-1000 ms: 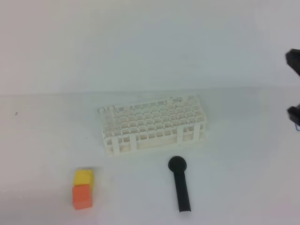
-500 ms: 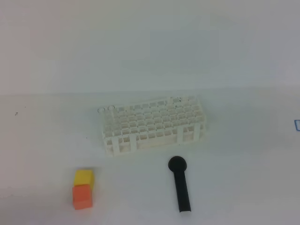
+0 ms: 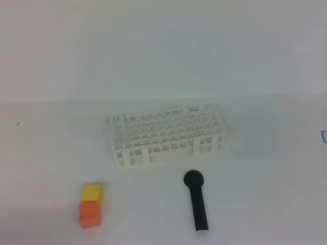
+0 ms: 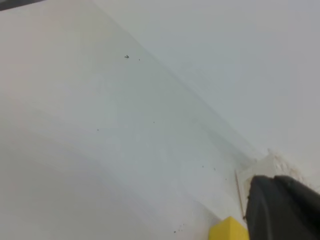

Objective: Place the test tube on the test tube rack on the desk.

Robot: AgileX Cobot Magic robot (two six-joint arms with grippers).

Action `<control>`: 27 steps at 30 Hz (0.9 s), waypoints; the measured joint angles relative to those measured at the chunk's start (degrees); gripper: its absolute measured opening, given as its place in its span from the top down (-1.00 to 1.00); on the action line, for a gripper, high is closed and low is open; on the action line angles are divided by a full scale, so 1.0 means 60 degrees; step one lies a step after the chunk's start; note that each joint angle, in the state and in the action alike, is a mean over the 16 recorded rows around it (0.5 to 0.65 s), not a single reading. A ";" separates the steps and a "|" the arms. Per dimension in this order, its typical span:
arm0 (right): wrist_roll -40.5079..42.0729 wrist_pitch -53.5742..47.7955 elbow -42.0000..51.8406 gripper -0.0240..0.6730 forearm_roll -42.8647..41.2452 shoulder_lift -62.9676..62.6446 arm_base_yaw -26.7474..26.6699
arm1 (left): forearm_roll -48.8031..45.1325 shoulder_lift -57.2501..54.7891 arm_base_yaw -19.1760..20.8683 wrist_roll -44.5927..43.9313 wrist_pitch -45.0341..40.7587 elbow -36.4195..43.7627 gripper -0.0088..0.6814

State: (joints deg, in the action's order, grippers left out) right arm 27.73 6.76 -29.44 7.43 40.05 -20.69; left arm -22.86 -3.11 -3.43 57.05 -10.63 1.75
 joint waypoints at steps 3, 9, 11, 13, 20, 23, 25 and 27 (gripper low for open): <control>0.0964 0.0062 0.0149 0.94 0.1416 -0.0133 0.0229 | 0.0000 0.0000 0.0000 0.0000 0.0000 0.0000 0.98; 0.2602 -0.0205 0.0995 0.94 0.3953 -0.1088 0.1215 | 0.0005 0.0000 0.0000 0.0000 0.0000 -0.0020 0.98; 0.2932 -0.0328 0.1438 0.94 0.4544 -0.1675 0.1645 | 0.0005 0.0000 0.0000 0.0000 0.0000 -0.0020 0.98; 0.3130 -0.0462 0.1945 0.94 0.4960 -0.2384 0.2085 | 0.0005 0.0000 0.0000 0.0000 0.0000 -0.0020 0.98; 0.3284 -0.0818 0.3723 0.94 0.5632 -0.5051 0.3252 | -0.0005 0.0000 0.0000 0.0009 0.0000 0.0020 0.98; 0.3290 -0.0820 0.4251 0.94 0.5825 -0.5910 0.3457 | -0.0005 0.0000 0.0000 0.0009 0.0000 0.0020 0.98; 0.3220 -0.0807 0.4505 0.94 0.5860 -0.6310 0.3518 | -0.0010 0.0000 0.0002 0.0009 0.0000 0.0040 0.98; 0.2958 -0.0794 0.4700 0.94 0.5700 -0.6576 0.3540 | -0.0010 0.0000 0.0017 0.0009 0.0000 0.0040 0.98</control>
State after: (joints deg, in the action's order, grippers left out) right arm 45.48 1.99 -1.24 41.64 0.59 0.55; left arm -22.92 -3.11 -3.33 57.10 -10.63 1.99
